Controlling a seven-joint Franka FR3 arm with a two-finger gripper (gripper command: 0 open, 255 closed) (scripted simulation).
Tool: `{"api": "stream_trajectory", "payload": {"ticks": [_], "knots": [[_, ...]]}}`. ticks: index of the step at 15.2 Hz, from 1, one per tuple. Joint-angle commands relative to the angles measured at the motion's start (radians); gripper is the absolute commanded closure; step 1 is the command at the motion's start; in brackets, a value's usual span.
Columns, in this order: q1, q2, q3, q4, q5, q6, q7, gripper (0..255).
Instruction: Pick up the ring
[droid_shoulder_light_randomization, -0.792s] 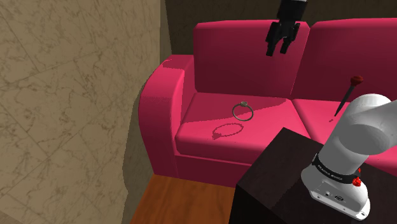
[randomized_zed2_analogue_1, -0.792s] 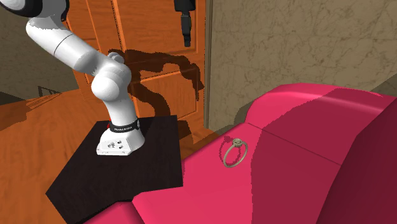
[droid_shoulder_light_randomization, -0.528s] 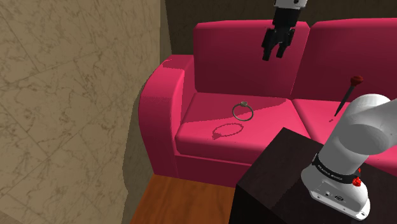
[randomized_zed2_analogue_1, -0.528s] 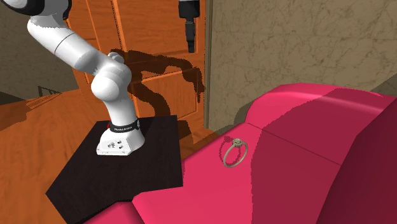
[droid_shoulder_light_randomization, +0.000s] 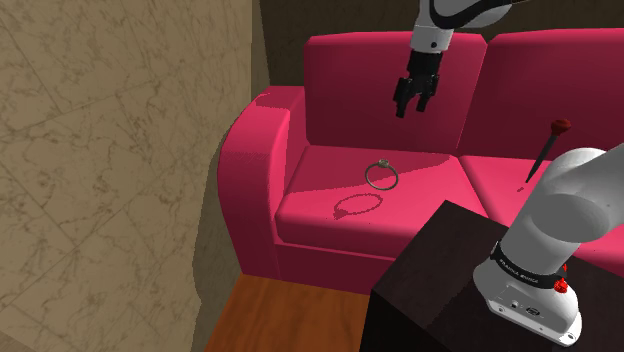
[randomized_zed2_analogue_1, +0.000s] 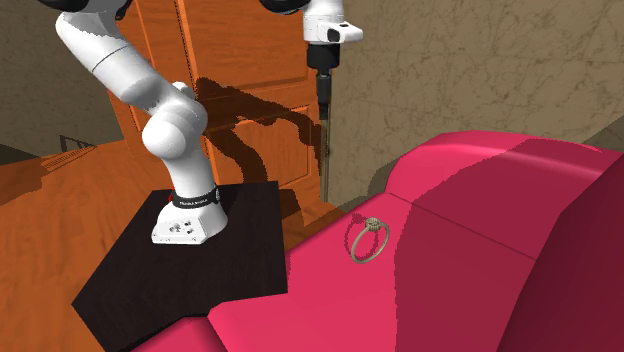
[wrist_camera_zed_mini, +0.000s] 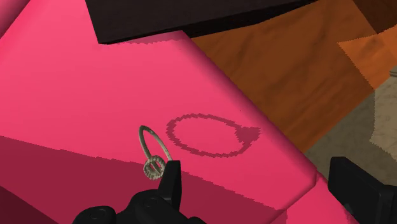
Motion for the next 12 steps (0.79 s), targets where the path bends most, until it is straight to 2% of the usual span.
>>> {"api": "stream_trajectory", "payload": {"ticks": [1,12], "knots": [[-0.004,0.055,-0.011,-0.018,-0.005,0.068,-0.008,0],[-0.025,0.417,-0.086,0.017,0.000,0.366,-0.085,0]]}}
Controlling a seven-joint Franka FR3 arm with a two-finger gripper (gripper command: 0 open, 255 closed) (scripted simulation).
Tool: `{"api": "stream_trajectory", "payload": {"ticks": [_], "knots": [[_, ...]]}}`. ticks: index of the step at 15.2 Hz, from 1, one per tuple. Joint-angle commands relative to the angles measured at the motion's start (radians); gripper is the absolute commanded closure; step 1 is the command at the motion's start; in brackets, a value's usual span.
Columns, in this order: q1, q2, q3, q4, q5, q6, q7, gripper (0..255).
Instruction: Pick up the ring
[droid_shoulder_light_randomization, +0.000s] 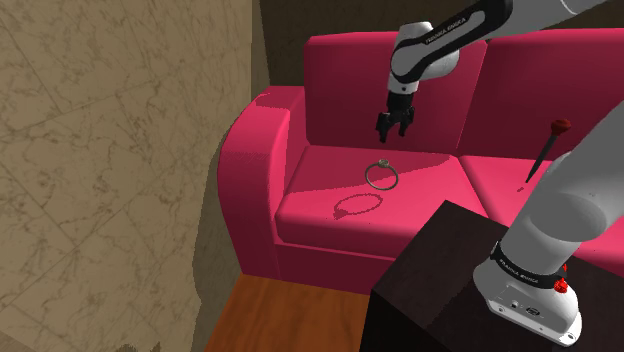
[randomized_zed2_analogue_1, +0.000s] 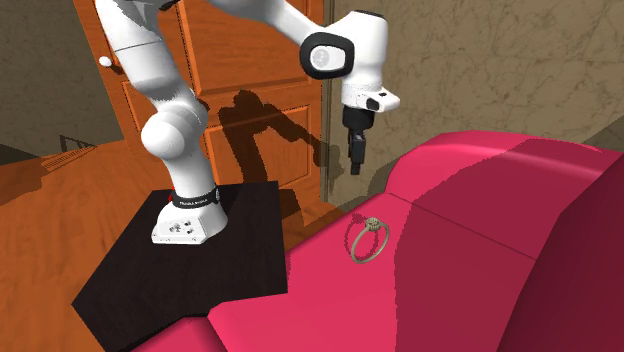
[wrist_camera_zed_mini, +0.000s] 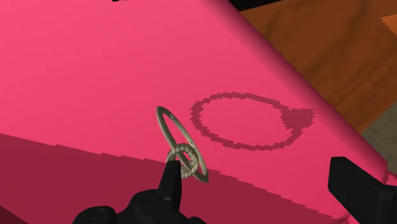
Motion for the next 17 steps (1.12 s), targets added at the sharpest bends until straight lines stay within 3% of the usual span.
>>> {"api": "stream_trajectory", "payload": {"ticks": [1,10,17], "knots": [[-0.003,0.073,-0.011,0.017,0.009,0.052,-0.015,0],[-0.038,0.419,-0.037,0.169,0.088,0.214,-0.103,0],[-0.050,0.505,-0.026,0.174,0.120,0.291,-0.127,0]]}}
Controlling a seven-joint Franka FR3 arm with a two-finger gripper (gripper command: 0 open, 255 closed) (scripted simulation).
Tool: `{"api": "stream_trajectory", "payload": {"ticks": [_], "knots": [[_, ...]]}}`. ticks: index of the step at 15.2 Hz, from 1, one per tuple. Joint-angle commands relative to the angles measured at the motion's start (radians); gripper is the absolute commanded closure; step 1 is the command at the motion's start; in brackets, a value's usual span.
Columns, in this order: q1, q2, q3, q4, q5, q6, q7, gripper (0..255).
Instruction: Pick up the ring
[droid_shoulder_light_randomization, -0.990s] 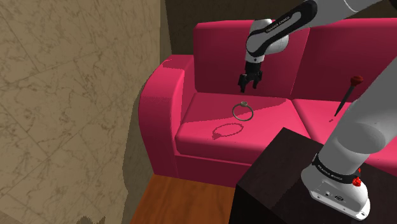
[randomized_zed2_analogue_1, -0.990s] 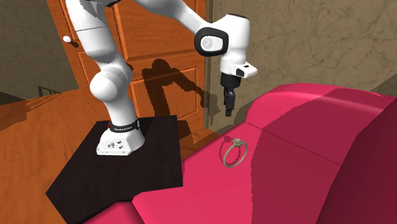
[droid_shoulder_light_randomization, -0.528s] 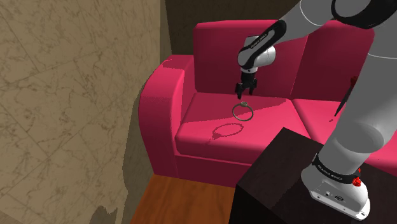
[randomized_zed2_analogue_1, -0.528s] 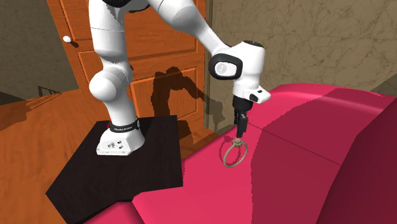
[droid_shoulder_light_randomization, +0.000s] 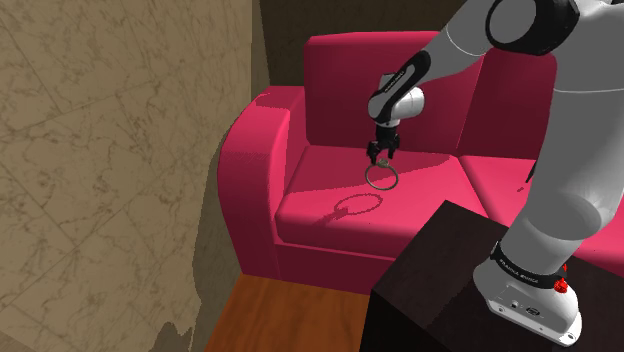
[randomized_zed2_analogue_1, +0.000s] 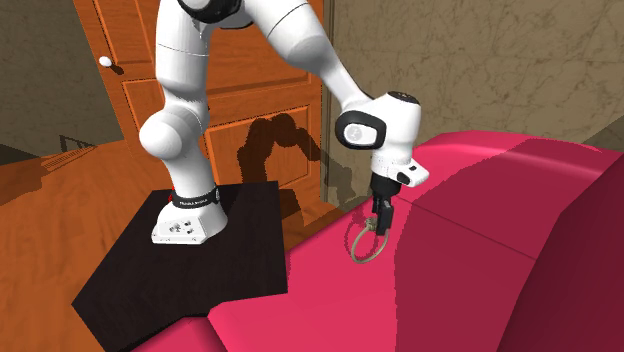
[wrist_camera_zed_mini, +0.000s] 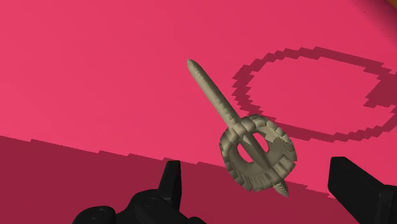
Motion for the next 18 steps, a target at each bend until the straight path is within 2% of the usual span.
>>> {"api": "stream_trajectory", "payload": {"ticks": [1,3,4,13,18], "knots": [[-0.002,0.027,0.006,0.003,0.011,0.024,-0.004,0],[-0.003,0.034,0.007,0.003,0.014,0.030,-0.006,0],[-0.003,0.032,0.007,0.001,0.013,0.030,-0.007,255],[-0.003,0.034,0.007,0.003,0.014,0.030,-0.006,255],[0.005,-0.020,-0.003,0.008,-0.009,-0.027,0.010,255]]}}
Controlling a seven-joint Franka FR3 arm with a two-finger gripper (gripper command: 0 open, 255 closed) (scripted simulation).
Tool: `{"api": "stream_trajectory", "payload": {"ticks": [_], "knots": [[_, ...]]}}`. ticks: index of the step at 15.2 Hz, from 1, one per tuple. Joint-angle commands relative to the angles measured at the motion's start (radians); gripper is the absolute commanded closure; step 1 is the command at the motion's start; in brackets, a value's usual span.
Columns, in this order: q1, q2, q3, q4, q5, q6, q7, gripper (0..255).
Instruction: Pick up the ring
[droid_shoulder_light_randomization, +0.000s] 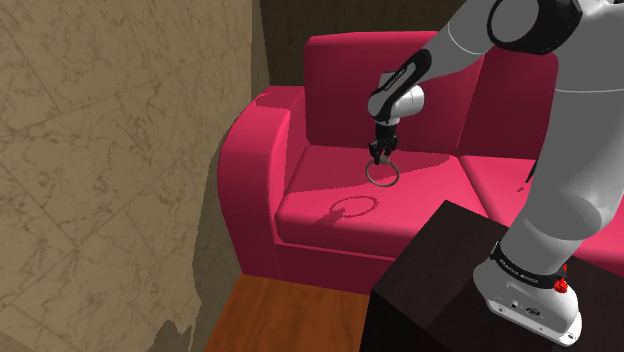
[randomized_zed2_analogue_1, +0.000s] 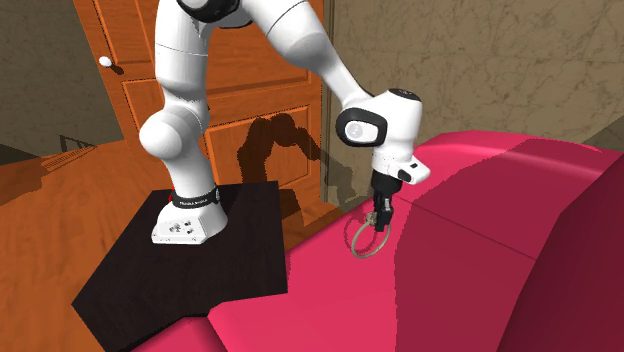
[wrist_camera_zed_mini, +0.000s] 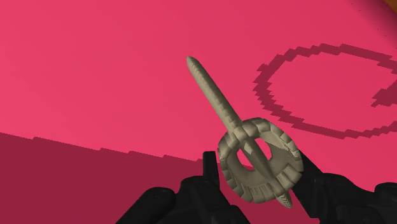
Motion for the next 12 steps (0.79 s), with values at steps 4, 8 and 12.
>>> {"api": "stream_trajectory", "payload": {"ticks": [4,8,12], "knots": [[0.007,-0.051,-0.008,0.010,-0.022,-0.059,0.016,255],[0.010,-0.089,-0.013,0.021,-0.038,-0.108,0.027,255],[0.012,-0.109,-0.015,0.029,-0.045,-0.134,0.033,255]]}}
